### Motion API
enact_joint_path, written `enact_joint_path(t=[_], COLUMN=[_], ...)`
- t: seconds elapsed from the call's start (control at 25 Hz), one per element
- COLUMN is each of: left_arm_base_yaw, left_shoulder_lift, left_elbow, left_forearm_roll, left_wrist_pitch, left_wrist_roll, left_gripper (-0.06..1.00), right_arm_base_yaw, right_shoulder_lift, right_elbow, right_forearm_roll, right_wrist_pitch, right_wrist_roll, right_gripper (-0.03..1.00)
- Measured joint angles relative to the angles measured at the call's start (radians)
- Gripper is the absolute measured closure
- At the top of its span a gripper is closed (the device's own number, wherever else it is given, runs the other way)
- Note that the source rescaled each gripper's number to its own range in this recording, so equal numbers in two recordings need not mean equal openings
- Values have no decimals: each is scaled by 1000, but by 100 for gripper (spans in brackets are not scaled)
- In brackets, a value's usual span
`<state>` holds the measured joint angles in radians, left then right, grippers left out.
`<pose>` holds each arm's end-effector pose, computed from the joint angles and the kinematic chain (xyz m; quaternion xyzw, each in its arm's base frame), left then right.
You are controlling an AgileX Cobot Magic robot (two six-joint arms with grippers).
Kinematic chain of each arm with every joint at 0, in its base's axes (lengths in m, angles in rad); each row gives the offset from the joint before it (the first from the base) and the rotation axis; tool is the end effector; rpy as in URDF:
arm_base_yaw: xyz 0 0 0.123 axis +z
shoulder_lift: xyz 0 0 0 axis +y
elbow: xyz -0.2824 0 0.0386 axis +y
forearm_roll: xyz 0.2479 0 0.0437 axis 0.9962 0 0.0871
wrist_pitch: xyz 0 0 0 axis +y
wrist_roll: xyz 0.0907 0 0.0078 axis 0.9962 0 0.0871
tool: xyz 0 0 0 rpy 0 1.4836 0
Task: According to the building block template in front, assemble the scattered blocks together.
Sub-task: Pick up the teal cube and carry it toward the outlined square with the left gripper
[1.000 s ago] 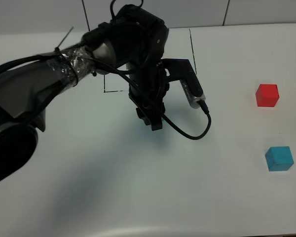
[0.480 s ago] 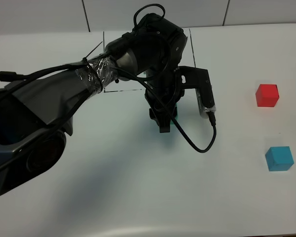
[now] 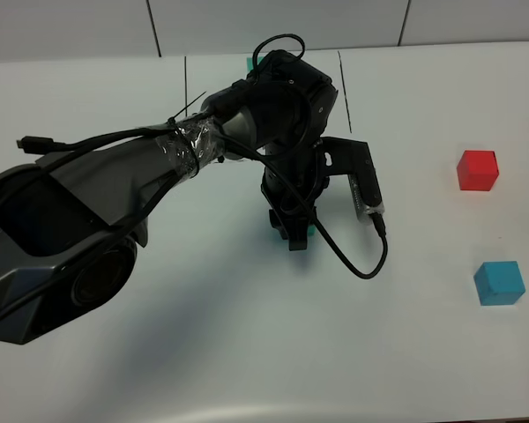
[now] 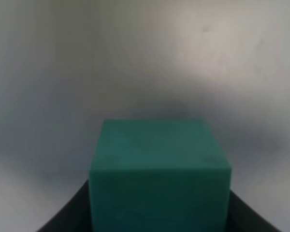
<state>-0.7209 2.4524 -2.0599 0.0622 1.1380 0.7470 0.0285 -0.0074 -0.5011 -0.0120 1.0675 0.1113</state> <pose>0.3788 -0.3260 0.1282 0.6765 0.7332 0.0298 0.0633 -0.0064 -0.0011 0.2769 0.0356 0.8520 0.0305 0.5214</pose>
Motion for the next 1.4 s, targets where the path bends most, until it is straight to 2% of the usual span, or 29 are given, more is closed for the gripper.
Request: enact_joint_path(t=[0.72,0.8,1.04,1.12,1.24,1.4], left_arm_base_yaw=[0,-1,-1,-1,-1,-1], left_shoulder_lift=[26,26,5,-20,-66,-115], left_elbow=[0,0,0,0,0,0], left_forearm_roll=[0,0,18,19,20,20], left_wrist_pitch=[-20,-20,7,17,35,51], left_wrist_roll=[-2,-2,-2,-2,-4,-40], left_gripper=[92,82,21,6,-5,-5], right_arm_base_yaw=[0,0,0,0,0,0], right_shoulder_lift=[0,0,0,0,0,0], right_elbow=[0,0,0,0,0,0], right_forearm_roll=[0,0,0,0,0,0], right_wrist_pitch=[0,0,0,0,0,0], right_wrist_roll=[0,0,0,0,0,0], right_gripper=[26,26,26,26,26,26])
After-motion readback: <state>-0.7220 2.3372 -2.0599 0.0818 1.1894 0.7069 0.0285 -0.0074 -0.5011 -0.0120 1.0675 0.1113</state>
